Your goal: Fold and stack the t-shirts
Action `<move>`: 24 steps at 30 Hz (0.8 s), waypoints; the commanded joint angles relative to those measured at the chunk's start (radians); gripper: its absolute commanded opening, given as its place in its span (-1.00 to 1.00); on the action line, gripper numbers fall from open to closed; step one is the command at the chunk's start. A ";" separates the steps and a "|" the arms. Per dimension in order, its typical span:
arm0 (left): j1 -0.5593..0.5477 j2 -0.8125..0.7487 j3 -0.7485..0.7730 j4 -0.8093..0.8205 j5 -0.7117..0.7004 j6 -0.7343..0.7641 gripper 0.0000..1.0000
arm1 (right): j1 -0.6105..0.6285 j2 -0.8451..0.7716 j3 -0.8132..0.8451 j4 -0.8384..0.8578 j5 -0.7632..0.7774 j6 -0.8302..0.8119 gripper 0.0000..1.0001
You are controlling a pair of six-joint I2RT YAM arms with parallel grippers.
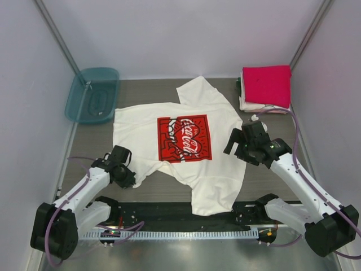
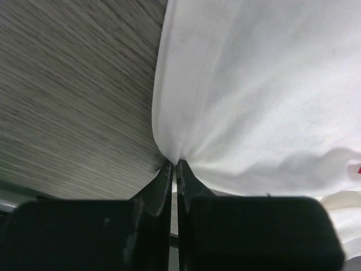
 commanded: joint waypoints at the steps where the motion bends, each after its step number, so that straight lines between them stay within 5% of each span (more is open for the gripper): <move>1: -0.008 -0.017 -0.015 0.026 0.012 -0.010 -0.99 | 0.005 -0.010 -0.015 0.000 0.025 0.033 0.99; 5: -0.002 -0.102 0.177 -0.190 -0.115 0.030 -1.00 | 0.005 -0.014 -0.047 -0.005 0.023 0.068 0.99; 9: 0.125 -0.191 0.344 -0.302 -0.127 0.132 -1.00 | 0.005 -0.016 -0.079 -0.018 0.008 0.094 0.99; 15: 0.293 -0.214 0.369 -0.398 -0.052 0.248 -1.00 | 0.051 -0.001 -0.130 -0.023 -0.032 0.165 0.99; 24: 0.345 -0.278 0.306 -0.444 -0.067 0.240 -0.96 | 0.429 0.076 -0.147 -0.017 0.029 0.362 0.98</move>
